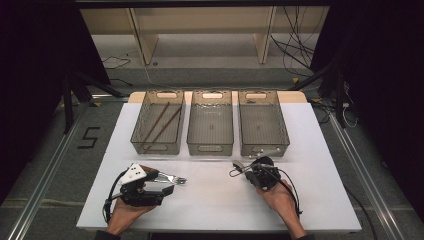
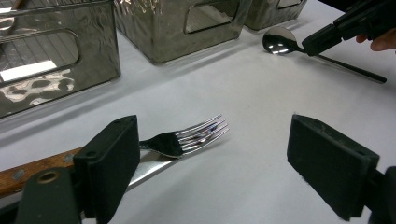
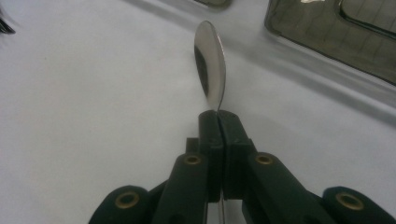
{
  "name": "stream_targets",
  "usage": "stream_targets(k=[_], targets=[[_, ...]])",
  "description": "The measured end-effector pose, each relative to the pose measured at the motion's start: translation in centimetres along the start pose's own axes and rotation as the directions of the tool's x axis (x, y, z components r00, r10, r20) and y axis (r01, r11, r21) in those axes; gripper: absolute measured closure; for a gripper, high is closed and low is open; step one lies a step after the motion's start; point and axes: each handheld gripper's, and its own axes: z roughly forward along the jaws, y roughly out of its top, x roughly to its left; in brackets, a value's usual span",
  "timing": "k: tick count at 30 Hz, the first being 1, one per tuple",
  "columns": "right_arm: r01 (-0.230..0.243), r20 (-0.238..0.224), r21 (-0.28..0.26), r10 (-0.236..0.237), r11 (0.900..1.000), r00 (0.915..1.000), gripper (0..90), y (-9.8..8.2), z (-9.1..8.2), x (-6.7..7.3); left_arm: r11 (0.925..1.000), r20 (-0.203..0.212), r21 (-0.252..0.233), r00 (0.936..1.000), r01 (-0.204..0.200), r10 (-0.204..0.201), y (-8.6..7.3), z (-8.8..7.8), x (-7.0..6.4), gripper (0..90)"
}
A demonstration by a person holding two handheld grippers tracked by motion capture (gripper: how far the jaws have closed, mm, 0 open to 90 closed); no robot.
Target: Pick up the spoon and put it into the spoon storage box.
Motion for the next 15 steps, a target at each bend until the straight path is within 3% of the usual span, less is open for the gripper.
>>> stream_targets(k=[15], targets=[[0.030, 0.002, 0.015, -0.030, 0.999, 0.9995, 89.3, 0.05, 0.21, 0.53, 1.0000, -0.004, 0.000, 1.0000, -0.003, 0.003, 0.01, -0.01, 0.08, 16.9]])
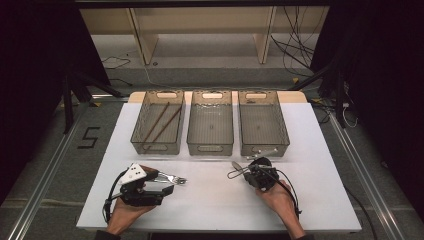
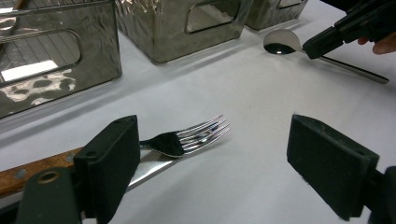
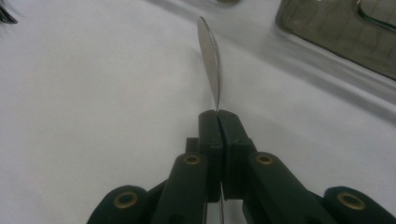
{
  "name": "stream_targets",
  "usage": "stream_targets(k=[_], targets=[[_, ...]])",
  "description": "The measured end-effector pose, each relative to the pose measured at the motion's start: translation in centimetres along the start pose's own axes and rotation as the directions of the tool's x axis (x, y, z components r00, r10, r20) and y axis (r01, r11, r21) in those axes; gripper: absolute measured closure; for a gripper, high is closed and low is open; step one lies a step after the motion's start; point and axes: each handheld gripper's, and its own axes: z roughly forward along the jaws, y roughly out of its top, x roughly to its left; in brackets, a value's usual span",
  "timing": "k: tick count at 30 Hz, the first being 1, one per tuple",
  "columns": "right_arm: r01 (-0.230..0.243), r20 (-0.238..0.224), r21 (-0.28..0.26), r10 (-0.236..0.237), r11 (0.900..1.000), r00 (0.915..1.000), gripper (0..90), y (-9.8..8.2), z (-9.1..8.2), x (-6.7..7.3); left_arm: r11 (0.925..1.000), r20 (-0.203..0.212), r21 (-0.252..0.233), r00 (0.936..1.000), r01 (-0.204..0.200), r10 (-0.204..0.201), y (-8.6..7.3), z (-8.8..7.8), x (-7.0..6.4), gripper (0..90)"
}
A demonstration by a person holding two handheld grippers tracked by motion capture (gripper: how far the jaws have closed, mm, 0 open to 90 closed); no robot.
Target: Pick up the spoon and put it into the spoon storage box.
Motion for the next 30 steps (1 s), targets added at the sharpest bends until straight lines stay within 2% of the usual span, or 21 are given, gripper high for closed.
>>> stream_targets(k=[7, 12, 22, 30], targets=[[0.010, 0.002, 0.000, -0.010, 1.000, 0.9999, 90.0, 0.0, -0.1, 0.0, 1.0000, 0.000, 0.004, 1.0000, 0.002, -0.002, 0.0, 0.0, 0.0, 16.9], [0.010, -0.008, -0.024, -0.010, 1.000, 0.9999, 90.0, 0.1, -0.7, -0.1, 1.0000, 0.000, 0.006, 1.0000, 0.005, -0.005, 0.0, 0.0, 0.1, 16.9], [0.032, -0.034, -0.110, -0.036, 0.993, 0.9988, 90.0, 1.3, -3.4, 0.3, 1.0000, -0.001, -0.002, 1.0000, 0.005, -0.005, -0.1, 0.0, 0.1, 16.8], [0.016, -0.050, -0.164, -0.025, 0.986, 0.9984, 90.0, 3.4, -4.7, 0.1, 0.9999, 0.000, -0.009, 0.9999, 0.010, -0.010, -0.1, -0.1, 0.2, 16.6]])
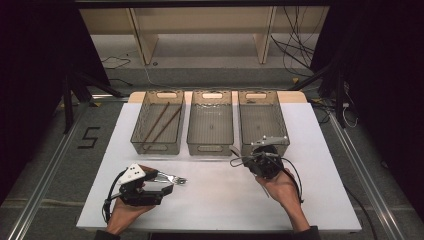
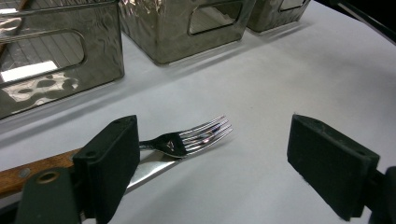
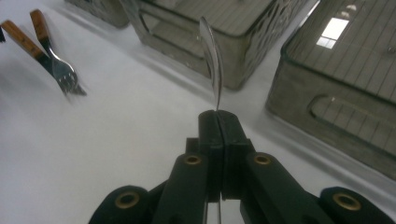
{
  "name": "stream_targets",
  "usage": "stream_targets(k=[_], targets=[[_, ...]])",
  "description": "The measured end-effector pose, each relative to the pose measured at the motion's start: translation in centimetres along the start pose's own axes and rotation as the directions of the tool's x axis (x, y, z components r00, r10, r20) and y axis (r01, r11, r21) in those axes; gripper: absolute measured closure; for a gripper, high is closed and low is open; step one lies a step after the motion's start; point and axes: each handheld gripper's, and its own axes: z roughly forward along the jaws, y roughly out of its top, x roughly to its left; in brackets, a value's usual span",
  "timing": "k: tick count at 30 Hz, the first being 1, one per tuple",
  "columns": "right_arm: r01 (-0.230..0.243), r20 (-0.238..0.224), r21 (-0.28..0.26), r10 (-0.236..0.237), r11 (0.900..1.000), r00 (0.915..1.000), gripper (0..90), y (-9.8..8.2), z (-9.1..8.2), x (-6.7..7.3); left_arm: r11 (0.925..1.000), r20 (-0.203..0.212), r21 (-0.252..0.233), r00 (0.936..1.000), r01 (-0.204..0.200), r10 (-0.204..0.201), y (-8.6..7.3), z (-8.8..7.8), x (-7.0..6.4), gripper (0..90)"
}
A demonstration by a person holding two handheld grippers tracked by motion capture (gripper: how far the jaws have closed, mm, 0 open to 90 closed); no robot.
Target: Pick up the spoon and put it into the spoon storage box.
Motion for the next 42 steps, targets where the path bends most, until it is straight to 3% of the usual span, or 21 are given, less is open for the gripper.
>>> stream_targets(k=[18, 42], targets=[[-0.022, -0.020, -0.053, 0.021, 0.998, 0.9996, 90.0, 5.9, 0.5, -0.3, 1.0000, 0.001, -0.003, 1.0000, -0.001, 0.001, 0.0, -0.1, 0.1, 16.4], [-0.090, -0.012, -0.058, 0.090, 0.994, 0.9959, 90.0, 11.0, 3.1, -2.0, 0.9999, 0.003, -0.016, 1.0000, -0.001, 0.001, -0.1, -0.1, 0.1, 16.4]])
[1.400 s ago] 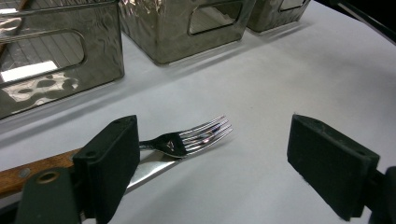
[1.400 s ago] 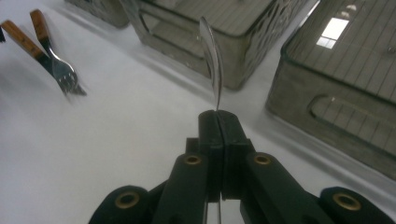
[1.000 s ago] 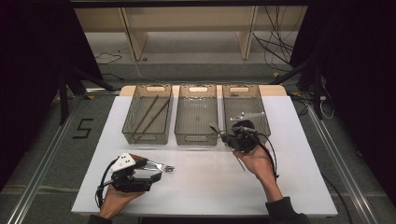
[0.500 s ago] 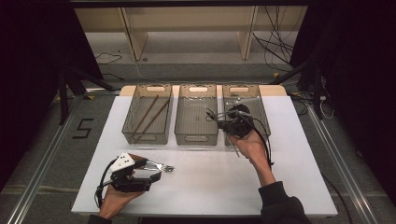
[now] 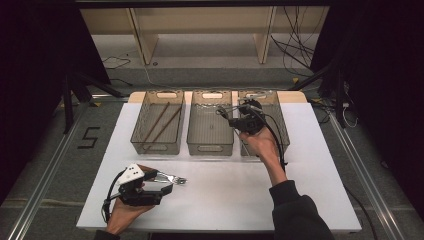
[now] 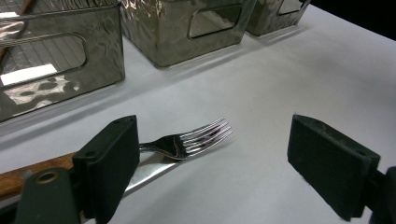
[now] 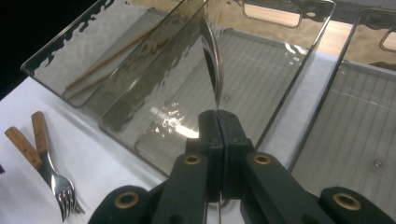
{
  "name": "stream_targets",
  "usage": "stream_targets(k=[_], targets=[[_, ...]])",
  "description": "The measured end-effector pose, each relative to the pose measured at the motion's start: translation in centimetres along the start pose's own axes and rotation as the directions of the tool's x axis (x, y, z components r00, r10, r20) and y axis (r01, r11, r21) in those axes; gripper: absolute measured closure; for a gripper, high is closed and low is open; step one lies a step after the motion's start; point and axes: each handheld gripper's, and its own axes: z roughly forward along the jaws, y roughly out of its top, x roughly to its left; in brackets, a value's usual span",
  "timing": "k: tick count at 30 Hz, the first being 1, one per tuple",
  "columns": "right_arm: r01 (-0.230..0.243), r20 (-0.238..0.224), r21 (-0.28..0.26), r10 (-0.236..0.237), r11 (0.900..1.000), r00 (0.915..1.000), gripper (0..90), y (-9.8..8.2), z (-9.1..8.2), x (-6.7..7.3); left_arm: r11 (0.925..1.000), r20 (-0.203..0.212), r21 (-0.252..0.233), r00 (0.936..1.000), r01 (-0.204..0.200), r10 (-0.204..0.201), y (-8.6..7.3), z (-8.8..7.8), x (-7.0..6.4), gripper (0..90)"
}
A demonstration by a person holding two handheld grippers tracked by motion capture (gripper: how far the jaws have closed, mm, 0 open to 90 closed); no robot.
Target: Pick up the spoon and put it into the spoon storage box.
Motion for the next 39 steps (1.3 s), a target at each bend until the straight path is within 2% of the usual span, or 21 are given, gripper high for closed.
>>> stream_targets(k=[22, 30, 39], targets=[[-0.075, 0.014, 0.035, 0.074, 0.997, 0.9971, 90.0, 3.4, 4.2, -0.6, 1.0000, 0.009, -0.009, 1.0000, 0.004, -0.004, 0.0, 0.0, 0.0, 16.4], [-0.093, 0.031, 0.040, 0.092, 0.995, 0.9953, 90.0, 4.0, 5.2, -0.7, 0.9999, 0.012, -0.010, 0.9999, 0.004, -0.004, 0.0, 0.0, 0.0, 16.4], [-0.112, 0.019, 0.043, 0.111, 0.993, 0.9937, 90.0, 4.3, 5.9, -0.5, 0.9999, 0.013, -0.010, 0.9999, 0.005, -0.005, 0.0, 0.0, 0.0, 16.4]])
